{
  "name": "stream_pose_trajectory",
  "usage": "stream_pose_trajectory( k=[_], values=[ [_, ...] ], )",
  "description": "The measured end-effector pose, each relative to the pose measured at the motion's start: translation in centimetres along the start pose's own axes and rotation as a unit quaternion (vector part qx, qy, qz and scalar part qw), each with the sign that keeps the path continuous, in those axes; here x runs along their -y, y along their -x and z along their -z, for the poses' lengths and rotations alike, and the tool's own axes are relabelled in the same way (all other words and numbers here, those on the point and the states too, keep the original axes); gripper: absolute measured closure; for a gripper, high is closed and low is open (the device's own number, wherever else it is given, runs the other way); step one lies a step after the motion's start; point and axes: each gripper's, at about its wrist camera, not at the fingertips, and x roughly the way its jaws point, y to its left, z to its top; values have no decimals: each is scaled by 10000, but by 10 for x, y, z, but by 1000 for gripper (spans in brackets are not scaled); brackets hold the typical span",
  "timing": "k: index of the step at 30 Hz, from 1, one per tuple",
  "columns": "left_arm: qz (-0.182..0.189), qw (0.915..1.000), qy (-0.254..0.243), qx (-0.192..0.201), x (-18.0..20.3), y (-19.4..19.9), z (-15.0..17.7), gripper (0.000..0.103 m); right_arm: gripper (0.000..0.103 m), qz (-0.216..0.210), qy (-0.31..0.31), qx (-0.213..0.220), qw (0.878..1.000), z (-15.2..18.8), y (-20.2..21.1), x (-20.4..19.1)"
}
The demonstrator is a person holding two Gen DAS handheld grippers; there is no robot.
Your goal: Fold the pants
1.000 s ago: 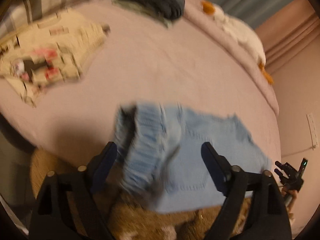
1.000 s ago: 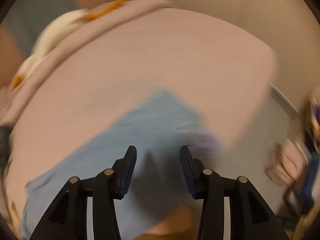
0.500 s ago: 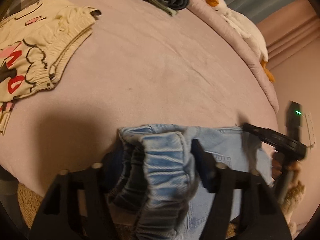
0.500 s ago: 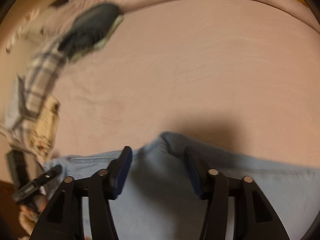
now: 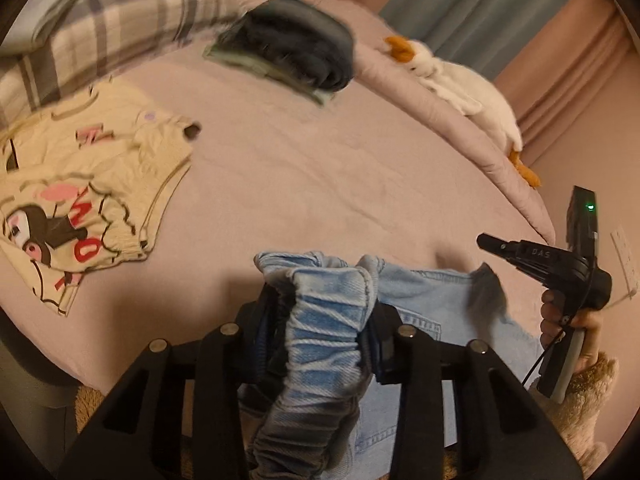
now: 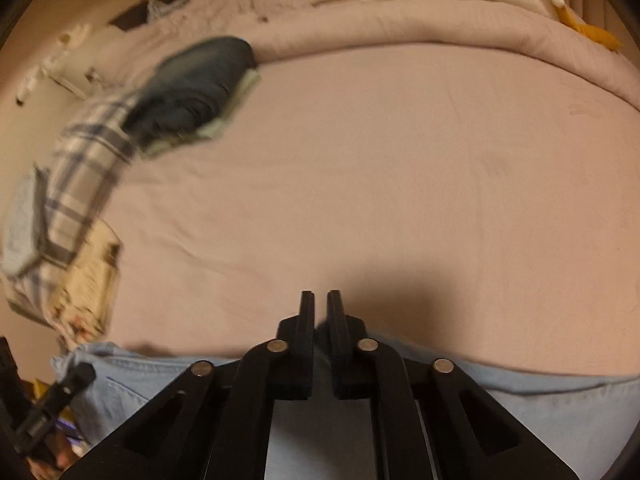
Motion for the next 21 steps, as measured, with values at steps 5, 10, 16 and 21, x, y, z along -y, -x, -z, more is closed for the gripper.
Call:
stream_pose_trajectory(
  k=[5,10,16,21],
  values=[
    [-381,9987,63,-337,-21,-44,8,61,102,776,317,-338,9959,11,-37,-15],
    [-350,9984,184,-401,-23,-47,1,61,102,932,355,-539,9936,21,-45,-10],
    [-383,9990,65,-218,-11,-26,1,63,102,1029,470,-357,9929,25,-31,-22],
    [-725,9966,-260,-302,-6,-36,5,60,102,1076,511,-269,9925,30,-23,-26]
  ],
)
